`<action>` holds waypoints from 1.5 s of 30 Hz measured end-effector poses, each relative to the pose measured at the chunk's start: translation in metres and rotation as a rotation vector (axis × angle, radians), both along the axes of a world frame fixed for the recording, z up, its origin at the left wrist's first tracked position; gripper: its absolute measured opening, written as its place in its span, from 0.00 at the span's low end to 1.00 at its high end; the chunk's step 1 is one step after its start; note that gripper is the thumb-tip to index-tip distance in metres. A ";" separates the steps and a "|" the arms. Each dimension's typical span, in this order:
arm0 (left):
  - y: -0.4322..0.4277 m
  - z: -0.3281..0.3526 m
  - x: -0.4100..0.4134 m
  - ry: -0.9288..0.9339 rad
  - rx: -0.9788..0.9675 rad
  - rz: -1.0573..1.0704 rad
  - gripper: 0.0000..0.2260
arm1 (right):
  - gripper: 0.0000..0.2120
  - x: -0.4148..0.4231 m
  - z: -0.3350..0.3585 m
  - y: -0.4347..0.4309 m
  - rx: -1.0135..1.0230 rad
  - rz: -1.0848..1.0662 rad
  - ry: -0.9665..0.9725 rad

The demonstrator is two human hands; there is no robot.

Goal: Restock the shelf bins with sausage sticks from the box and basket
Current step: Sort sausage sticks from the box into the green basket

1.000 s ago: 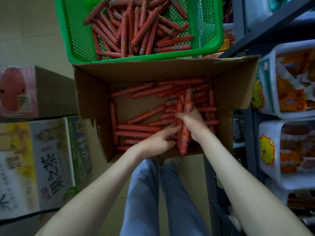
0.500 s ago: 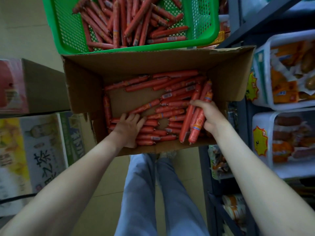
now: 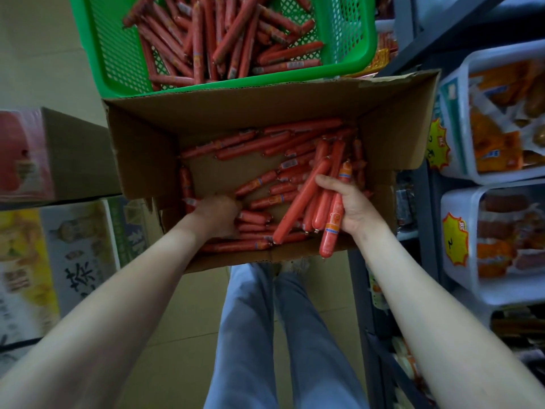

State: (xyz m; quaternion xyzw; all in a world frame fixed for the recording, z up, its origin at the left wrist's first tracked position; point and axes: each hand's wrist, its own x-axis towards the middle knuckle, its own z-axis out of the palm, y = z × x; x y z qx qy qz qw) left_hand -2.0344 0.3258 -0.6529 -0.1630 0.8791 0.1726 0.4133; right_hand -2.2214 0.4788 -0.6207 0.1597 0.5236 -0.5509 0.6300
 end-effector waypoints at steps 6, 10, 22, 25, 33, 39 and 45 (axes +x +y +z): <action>0.005 0.000 0.010 0.067 0.002 0.032 0.30 | 0.12 0.000 0.004 0.000 0.013 -0.055 0.061; 0.000 0.014 0.016 0.182 0.130 0.430 0.31 | 0.10 -0.006 0.005 0.002 0.017 -0.099 0.107; -0.019 0.032 0.023 0.433 0.763 1.601 0.21 | 0.05 -0.005 0.004 -0.012 0.137 -0.084 0.187; -0.014 0.027 0.026 0.383 0.745 1.645 0.15 | 0.06 0.001 0.003 -0.020 0.162 -0.077 0.239; 0.006 0.036 0.008 0.309 0.998 1.783 0.14 | 0.10 0.060 0.002 -0.066 0.092 0.134 0.284; 0.006 0.045 0.002 0.274 1.161 1.777 0.22 | 0.37 0.088 -0.004 -0.080 0.008 0.230 0.228; -0.002 0.038 0.016 0.407 1.070 1.719 0.19 | 0.39 0.111 0.005 -0.087 0.052 0.272 0.277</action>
